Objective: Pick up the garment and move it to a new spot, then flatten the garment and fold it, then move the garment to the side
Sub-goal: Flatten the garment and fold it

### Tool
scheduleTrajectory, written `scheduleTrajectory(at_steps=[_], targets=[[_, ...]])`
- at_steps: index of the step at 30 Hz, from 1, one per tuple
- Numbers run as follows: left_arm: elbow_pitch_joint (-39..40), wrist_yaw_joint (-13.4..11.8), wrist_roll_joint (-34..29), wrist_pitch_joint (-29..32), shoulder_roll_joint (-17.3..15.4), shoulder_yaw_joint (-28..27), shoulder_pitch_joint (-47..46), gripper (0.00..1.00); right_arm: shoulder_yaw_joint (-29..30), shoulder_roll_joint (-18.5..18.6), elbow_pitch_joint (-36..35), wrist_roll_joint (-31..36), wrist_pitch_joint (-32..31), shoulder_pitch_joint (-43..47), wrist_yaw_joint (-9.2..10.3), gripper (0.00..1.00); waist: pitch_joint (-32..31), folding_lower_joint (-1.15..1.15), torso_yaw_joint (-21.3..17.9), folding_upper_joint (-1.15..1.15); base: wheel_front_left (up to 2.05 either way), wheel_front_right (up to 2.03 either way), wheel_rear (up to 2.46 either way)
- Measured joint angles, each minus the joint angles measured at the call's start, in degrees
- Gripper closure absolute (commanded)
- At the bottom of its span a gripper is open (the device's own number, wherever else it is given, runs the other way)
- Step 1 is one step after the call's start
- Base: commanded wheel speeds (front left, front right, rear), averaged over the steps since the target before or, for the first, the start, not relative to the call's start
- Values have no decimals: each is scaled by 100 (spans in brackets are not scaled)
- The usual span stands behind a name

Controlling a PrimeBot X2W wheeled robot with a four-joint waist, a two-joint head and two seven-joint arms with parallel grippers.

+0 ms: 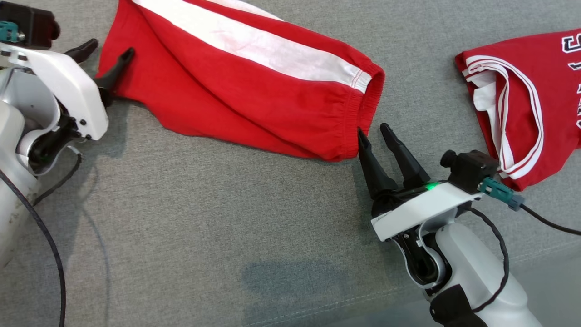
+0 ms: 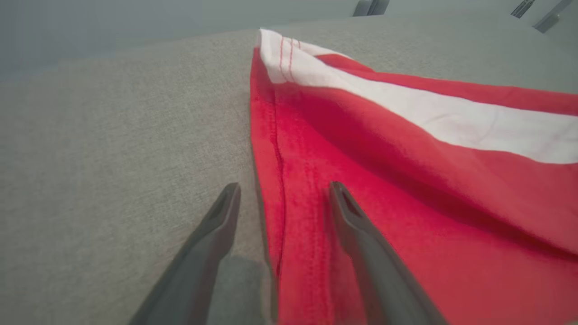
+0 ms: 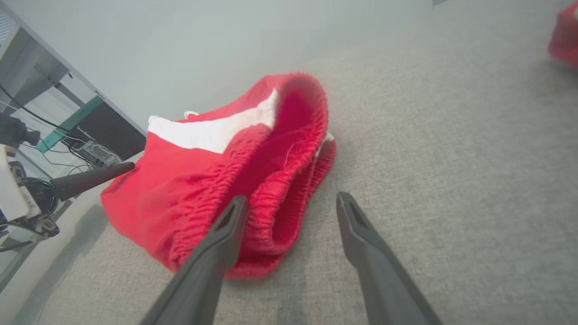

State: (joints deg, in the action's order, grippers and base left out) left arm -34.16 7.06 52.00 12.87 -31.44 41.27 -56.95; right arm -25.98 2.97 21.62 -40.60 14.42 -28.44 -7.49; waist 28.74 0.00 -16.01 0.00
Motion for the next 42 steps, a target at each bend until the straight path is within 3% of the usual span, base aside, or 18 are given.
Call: scheduleTrajectory(at_steps=[12,13,14,15,16,17,18,20,28,42], targets=[[-528,2,676,485,-34,495,-368,0,-634,62,581,-643,2,-577,1,0,73,0,-73,0,0,0,0],[-543,2,779,558,-37,521,-402,21,-681,62,644,-701,20,-625,2,0,76,0,-79,0,0,0,0],[-557,2,871,664,-45,543,-453,63,-758,64,701,-766,24,-678,7,0,81,0,-84,0,0,0,0],[-571,2,920,743,-52,577,-495,92,-854,77,757,-866,24,-741,10,0,89,0,-87,0,0,0,0],[-609,2,968,812,-51,599,-534,100,-944,96,821,-951,25,-812,11,0,97,0,-92,0,0,0,0],[-657,2,1084,888,-37,592,-572,100,-1015,102,903,-1004,25,-896,18,0,105,0,-96,0,0,0,0],[-684,3,1213,977,-27,593,-584,100,-1080,111,939,-1087,23,-977,27,24,113,0,-98,0,0,0,0],[-714,20,1400,1078,5,584,-591,100,-1200,134,1000,-1325,20,-1150,29,100,126,0,-103,0,0,0,0],[-717,21,1756,998,25,580,-667,100,-1366,191,1174,-1795,-104,-1476,27,100,166,0,-10,0,0,0,0],[617,21,2180,-579,-49,233,706,100,-1096,1427,138,-2677,-800,-991,25,100,-11,0,803,0,0,0,0]])
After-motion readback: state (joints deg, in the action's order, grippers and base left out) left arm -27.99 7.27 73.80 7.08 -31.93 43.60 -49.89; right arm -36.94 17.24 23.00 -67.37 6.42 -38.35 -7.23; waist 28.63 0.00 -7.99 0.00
